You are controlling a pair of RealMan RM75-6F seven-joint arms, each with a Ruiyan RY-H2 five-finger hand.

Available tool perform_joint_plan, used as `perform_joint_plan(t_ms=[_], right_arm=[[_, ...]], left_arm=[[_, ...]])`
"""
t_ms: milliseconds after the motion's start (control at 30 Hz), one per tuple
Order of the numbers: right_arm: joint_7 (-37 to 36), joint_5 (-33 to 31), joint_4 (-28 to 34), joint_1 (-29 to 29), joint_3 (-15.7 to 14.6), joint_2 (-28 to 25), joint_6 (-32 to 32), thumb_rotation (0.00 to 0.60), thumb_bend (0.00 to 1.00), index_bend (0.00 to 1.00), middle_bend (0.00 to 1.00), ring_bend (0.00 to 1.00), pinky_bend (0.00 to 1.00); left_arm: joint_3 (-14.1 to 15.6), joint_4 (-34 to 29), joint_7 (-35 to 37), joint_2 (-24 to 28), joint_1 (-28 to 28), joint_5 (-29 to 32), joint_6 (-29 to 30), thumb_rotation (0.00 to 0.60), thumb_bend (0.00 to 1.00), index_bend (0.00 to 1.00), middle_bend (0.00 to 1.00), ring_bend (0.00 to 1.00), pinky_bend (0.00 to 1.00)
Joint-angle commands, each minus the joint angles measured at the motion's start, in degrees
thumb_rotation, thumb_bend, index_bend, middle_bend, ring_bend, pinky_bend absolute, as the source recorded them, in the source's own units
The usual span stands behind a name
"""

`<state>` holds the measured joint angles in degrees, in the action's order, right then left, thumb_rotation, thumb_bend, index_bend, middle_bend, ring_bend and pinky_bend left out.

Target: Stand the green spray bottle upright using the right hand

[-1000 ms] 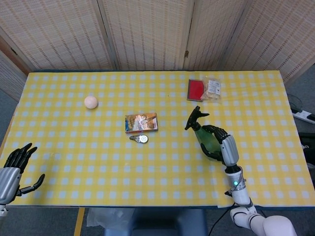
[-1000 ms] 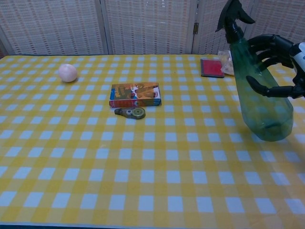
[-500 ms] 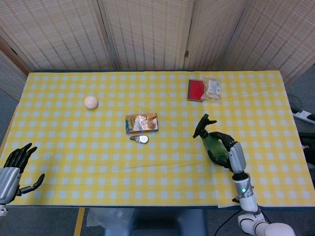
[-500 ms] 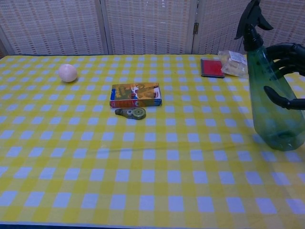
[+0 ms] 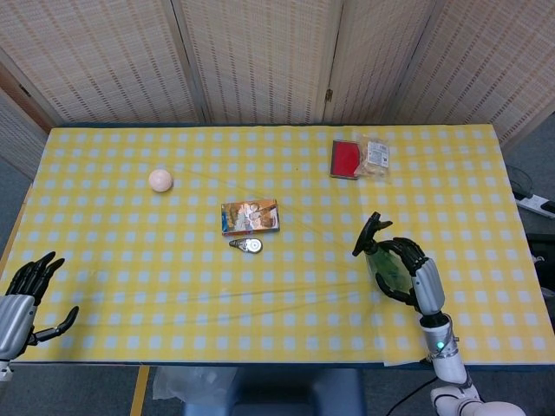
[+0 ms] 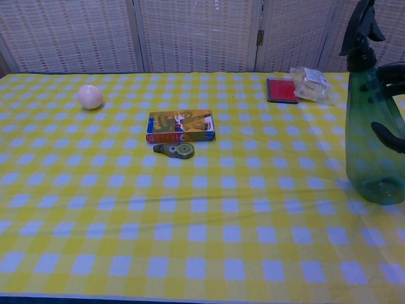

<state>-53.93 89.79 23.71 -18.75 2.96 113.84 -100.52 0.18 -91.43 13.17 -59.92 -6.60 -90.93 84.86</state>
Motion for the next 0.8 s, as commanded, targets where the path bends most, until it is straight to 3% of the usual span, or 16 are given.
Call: perform_joint_plan(t_ms=[33,233,467,800], right_arm=[[-0.5,-0.2,-0.2,0.7,0.2,-0.3,-0.3,0.600,0.43,0.33,0.38,0.38,0.21],[-1.9,-0.8,-0.6,2.8,0.5,-1.4,-0.8,0.600,0.43,0.30,0.35,0.36,0.19],[-3.6,-1.3,0.3,5.8,0.7,-3.4,-2.2,0.600,0.43,0.17,0.31,0.33,0.15],[-4.1,-2.3,3.8,8.1,1.7,-6.9,-2.4,0.600,0.43,0.06,0.25,0.27,0.08]], left_arm=[[0.0,0.0,0.0,0.0,0.0,0.0,0.1,0.229,0.38,0.02,0.00,0.00,0.00],[0.0,-0.1,-0.4,-0.1,0.0,-0.1,0.0,0.230,0.38,0.02,0.00,0.00,0.00],[0.1,-0.3,-1.2,-0.2,0.0,-0.2,0.0,0.229,0.38,0.02,0.01,0.00,0.00],[0.2,-0.5,-2.1,-0.4,0.0,-0.7,0.4,0.229,0.37,0.02,0.02,0.00,0.00]])
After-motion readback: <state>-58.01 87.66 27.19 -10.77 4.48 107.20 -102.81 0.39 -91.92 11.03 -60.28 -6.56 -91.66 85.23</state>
